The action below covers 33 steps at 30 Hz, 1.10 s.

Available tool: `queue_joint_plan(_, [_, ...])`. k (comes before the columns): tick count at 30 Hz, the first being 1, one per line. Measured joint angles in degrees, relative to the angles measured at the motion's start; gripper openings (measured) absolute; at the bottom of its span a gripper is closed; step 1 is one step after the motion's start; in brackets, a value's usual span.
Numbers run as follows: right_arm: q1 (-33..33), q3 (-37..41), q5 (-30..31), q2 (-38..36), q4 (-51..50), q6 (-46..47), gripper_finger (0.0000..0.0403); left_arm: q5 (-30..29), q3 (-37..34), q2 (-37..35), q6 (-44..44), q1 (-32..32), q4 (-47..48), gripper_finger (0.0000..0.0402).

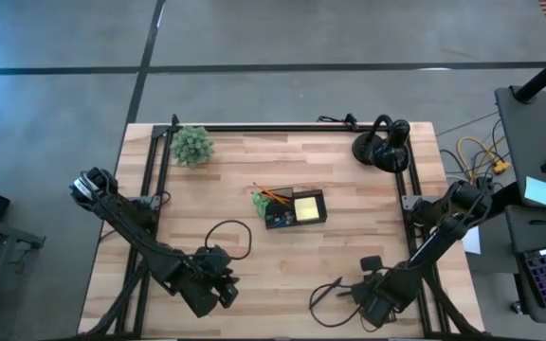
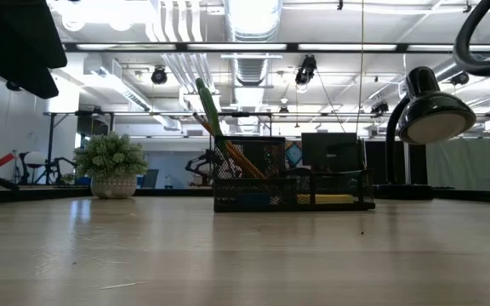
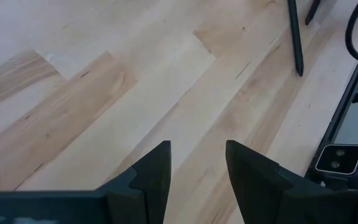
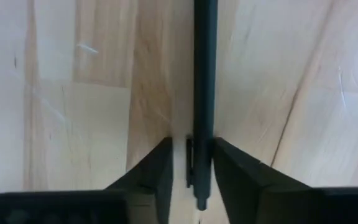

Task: Pick and place office supplies into organizer
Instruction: Put the right black pen into the black desk organizer

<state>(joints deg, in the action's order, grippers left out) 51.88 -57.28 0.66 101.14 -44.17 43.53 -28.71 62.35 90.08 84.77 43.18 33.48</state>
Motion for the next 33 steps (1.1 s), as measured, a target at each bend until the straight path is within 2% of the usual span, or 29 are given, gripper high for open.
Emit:
queue_joint_plan(8, [-0.1, 0.0, 0.2, 0.0, 0.1, -0.8, 0.0045, 0.1, 0.0, 0.0, 0.0, 0.0, 0.0, 0.0139])
queue_joint_plan(16, [-0.3, -1.0, 1.6, -0.9, -2.4, 4.8, 0.0031, 0.1, 0.0, -0.2, 0.1, 0.0, 0.0, 0.0139])
queue_joint_plan(20, [-0.5, -5.3, 1.1, -1.3, -8.4, 8.2, 0.0030, 0.0, 0.0, -0.5, 0.0, 0.0, 0.0, 0.0139])
queue_joint_plan(23, [-0.5, -9.5, -0.5, -2.1, -7.9, 10.0, 0.0026, -0.3, 0.0, -1.0, 0.0, 0.0, 0.0, 0.0139])
queue_joint_plan(27, [-2.1, -13.7, -1.9, -3.2, -7.8, 20.6, 0.0022, -0.3, 0.0, -1.9, 0.3, 0.0, 0.1, 0.0139])
queue_joint_plan(29, [-2.8, -15.7, -0.2, -4.4, -8.1, 25.1, 0.0021, -0.3, 0.0, -2.4, 0.3, 0.0, 0.0, 0.0139])
queue_joint_plan(33, [-3.5, -20.1, 8.3, -6.7, -8.1, 29.8, 0.0020, -0.3, 0.0, -4.2, 0.3, 0.0, 1.8, 0.0139])
